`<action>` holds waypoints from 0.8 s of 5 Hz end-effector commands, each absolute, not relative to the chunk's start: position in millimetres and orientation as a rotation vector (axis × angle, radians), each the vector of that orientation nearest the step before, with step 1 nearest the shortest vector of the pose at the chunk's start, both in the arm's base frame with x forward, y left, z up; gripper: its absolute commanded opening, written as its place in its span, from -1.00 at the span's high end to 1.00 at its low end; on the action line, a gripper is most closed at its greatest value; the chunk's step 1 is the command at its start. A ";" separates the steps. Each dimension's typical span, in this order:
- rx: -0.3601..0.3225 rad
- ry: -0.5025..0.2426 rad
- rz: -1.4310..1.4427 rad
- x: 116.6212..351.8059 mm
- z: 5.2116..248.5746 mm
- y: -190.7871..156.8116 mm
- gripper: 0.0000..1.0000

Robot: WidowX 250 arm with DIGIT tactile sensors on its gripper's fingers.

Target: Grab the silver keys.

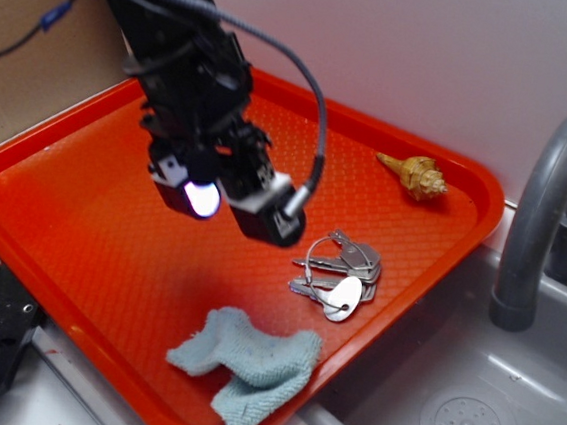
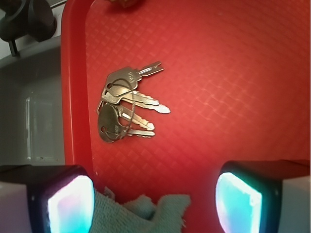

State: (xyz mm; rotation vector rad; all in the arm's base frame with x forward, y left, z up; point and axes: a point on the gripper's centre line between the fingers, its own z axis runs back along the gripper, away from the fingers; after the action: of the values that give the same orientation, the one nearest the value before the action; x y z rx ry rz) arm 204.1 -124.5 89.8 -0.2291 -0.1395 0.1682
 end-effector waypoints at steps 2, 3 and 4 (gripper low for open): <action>-0.212 -0.165 0.131 242.6 78.1 -133.7 -1.00; -0.219 -0.124 0.138 255.0 63.4 -131.6 -1.00; -0.211 -0.079 0.140 260.9 48.1 -139.9 -1.00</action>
State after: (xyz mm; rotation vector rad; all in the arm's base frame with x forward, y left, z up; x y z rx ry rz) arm 252.2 -139.2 36.8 -0.1905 -0.0419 0.1446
